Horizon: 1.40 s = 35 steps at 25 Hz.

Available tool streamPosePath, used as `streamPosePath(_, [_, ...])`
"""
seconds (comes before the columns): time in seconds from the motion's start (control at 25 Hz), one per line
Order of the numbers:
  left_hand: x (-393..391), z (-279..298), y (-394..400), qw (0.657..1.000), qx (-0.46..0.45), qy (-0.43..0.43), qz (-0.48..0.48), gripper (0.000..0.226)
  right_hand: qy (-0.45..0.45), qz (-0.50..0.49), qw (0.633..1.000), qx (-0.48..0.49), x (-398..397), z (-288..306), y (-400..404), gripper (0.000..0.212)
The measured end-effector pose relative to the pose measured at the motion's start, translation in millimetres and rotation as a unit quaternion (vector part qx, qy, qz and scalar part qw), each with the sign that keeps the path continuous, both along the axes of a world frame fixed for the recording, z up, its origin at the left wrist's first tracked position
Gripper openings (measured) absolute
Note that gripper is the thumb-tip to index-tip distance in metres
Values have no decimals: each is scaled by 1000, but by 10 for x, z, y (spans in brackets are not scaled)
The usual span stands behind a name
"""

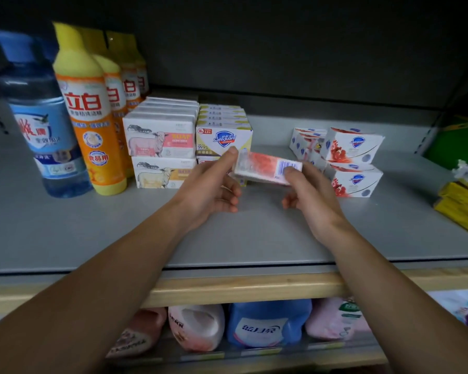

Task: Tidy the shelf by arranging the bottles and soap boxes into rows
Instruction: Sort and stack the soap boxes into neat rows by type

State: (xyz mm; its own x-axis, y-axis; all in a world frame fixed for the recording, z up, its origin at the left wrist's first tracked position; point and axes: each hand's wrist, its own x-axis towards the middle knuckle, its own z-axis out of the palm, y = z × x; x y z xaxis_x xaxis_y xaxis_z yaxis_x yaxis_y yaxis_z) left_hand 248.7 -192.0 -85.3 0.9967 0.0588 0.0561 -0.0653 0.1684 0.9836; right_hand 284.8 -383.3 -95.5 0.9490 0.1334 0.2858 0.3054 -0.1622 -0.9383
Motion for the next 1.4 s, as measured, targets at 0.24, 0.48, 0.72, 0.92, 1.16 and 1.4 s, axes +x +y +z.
streamPosePath(0.24, [9, -56, 11, 998, -38, -44, 2, 16, -51, 64, 995, 55, -88, -13, 4, 50])
streamPosePath(0.48, [37, 2, 1, 991, -127, -31, -8, 16, -127, 59, 990, -3, -148, -3, 41, 38])
streamPosePath(0.72, [-9, 39, 23, 947, -265, 64, -172, 60, -486, 13, 839, -246, -366, 23, 295, 47])
streamPosePath(0.92, [-72, 66, 121, 936, -275, 43, -215, 48, -546, -27, 796, -259, -494, 25, 432, 41])
streamPosePath(1.16, [-94, 69, 135, 957, -227, -5, -178, 46, -288, -51, 956, -12, -503, 157, 262, 35])
streamPosePath(1.4, [-66, -46, 17, 995, -14, -89, -53, 26, -78, -66, 995, 3, -306, 65, -59, 38])
